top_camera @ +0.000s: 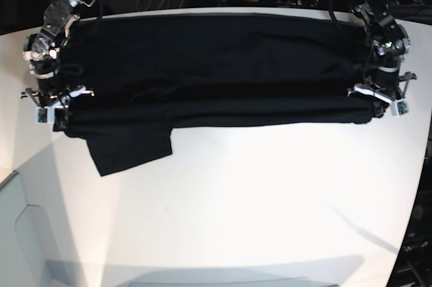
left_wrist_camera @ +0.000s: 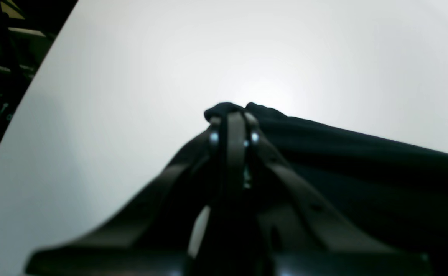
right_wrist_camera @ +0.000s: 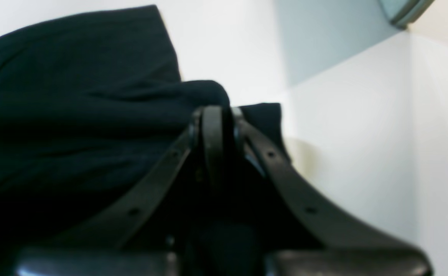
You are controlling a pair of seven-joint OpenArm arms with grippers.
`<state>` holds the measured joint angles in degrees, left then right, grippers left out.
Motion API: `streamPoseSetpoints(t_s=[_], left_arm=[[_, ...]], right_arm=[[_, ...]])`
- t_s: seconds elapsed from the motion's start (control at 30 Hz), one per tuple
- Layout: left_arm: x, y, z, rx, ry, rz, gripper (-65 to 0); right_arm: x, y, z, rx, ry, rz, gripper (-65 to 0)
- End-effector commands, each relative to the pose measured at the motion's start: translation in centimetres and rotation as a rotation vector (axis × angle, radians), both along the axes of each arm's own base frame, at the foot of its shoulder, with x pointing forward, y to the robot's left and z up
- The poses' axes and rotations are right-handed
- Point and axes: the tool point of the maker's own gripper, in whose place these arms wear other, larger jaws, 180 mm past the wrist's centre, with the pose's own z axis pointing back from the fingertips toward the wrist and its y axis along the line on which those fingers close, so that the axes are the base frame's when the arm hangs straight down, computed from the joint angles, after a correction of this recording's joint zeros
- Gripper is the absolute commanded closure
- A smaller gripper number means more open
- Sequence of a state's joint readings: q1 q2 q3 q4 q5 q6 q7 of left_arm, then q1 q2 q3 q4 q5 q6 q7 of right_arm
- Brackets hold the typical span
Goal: Fold the T-shirt properly
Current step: 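Fold the grasped corners toward the collar edge with both grippers, then open both grippers and release the folded shirt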
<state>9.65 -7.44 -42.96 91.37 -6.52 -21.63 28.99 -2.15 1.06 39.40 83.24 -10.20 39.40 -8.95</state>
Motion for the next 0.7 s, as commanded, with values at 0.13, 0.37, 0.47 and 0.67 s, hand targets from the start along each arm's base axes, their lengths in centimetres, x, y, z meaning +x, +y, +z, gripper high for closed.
streamPoseSetpoints(t_s=[0.13,0.37,0.47,0.67], left_arm=[[0.2,0.8,0.0,0.005,-0.012,0.017,-0.1],[-0.1,0.8,-0.4,0.000,0.002,0.019,-1.2],[0.0,0.8,-0.1,0.003,-0.003,0.018,-8.6],[-0.2,0.9,0.0,0.008,-0.009,0.022,-22.8]], right_arm=[[0.4,-0.1,0.9,-0.003,-0.035,0.011,-12.3],[0.6,-0.3,2.2,-0.024,-0.067,0.007,-30.1],[0.9,-0.2,3.6,-0.046,-0.095,0.012,-31.0],[1.5,0.6,5.3,-0.053,-0.143,0.016,-31.1]])
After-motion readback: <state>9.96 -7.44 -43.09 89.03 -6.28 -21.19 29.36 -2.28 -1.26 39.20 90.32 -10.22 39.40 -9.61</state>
